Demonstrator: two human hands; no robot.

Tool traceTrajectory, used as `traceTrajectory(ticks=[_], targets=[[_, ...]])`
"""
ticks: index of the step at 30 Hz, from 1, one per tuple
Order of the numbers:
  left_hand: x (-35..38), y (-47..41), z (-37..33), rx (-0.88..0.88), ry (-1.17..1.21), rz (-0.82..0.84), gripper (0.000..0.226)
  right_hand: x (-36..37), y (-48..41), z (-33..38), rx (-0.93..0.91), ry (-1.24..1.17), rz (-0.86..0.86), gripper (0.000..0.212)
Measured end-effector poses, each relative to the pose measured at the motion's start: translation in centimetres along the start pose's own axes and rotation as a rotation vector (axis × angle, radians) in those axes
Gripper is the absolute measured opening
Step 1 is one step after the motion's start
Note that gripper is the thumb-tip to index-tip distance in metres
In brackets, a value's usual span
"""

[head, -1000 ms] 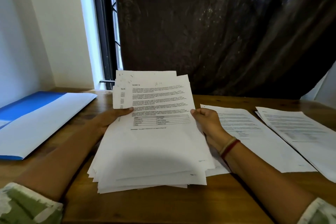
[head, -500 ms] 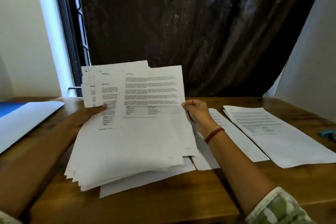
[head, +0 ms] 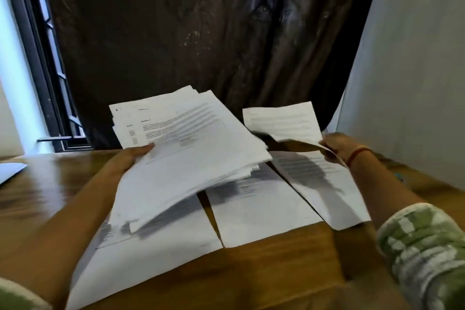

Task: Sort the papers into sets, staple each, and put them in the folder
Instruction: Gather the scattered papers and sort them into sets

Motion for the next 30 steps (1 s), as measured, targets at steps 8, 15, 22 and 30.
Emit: traceTrajectory(ticks=[8, 15, 22, 30], targets=[[5.1, 2.0, 3.8, -0.180, 0.124, 0.203, 0.065, -5.2, -3.5, -6.2, -0.209, 0.528, 0.121, 0.059], [6.7, 2.0, 5.7, -0.232, 0.132, 0.201, 0.046, -4.3, -10.8, -10.7, -0.479, 0.551, 0.003, 0.058], [6.5, 2.4, 6.2, -0.280, 0.135, 0.270, 0.093, -3.2, -9.5, -9.7, -0.279, 0.474, -0.269, 0.036], [4.9, 2.5, 5.5, -0.278, 0.158, 0.258, 0.070, 7.6, 5.6, 3.0, -0.410, -0.304, 0.256, 0.030]])
Point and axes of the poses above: each hand's wrist, its own y-axis away from the middle knuckle, its own x-axis out of the palm, z = x × y, the point moved 4 cm from there along -y, towards the middle knuckle, and after that the axes turned 11 degrees about y, right-handed, at the moved point
